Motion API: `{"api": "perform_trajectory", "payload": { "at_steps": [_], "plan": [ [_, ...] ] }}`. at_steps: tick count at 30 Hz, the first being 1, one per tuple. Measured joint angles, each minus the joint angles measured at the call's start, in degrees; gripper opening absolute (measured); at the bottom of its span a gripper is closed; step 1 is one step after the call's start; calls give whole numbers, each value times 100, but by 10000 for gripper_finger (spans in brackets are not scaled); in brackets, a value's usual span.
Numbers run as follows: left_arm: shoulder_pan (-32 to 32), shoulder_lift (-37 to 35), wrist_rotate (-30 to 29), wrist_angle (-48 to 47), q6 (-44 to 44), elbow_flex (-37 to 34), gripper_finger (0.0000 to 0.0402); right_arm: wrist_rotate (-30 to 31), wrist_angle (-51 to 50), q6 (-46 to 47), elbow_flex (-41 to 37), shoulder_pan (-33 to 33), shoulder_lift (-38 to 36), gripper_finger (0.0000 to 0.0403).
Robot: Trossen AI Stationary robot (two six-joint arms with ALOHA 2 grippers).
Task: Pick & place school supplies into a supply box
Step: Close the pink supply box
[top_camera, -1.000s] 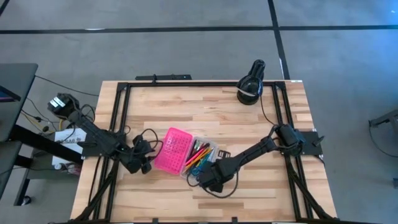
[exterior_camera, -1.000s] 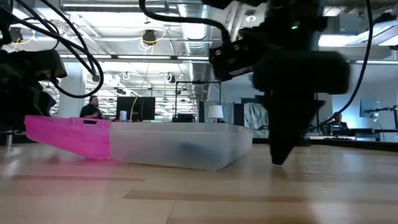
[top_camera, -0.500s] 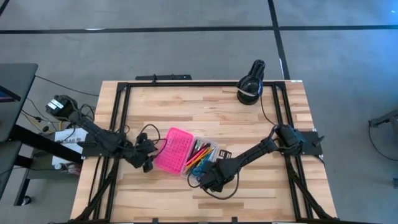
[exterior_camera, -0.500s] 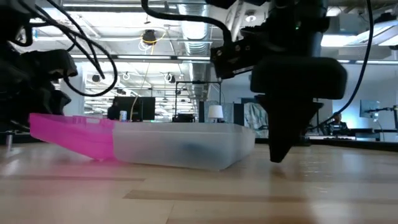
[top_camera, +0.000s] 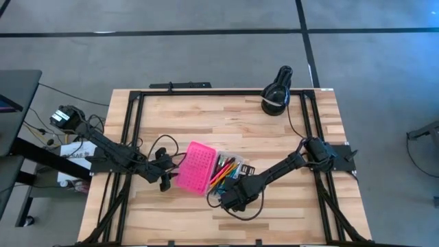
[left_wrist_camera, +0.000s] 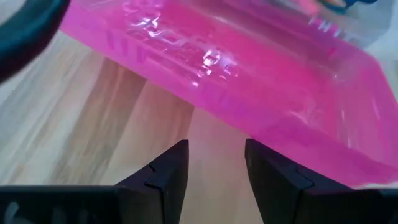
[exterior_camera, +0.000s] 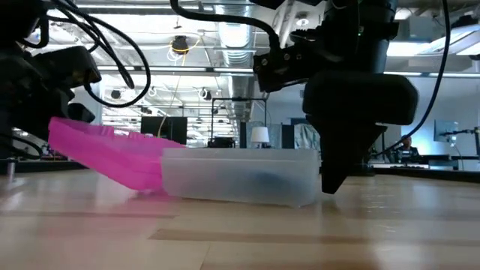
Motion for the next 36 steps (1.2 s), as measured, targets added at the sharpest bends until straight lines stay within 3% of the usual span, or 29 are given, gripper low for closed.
{"api": "perform_trajectory", "payload": {
  "at_steps": [14, 36],
  "plan": [
    [-43, 0, 186, 944, 0, 23, 153, 112, 89, -735, 0, -190, 0, 131],
    [-37, 0, -238, 921, 562, 674, 153, 112, 871, -1548, 0, -710, 0, 131]
  ]
}}
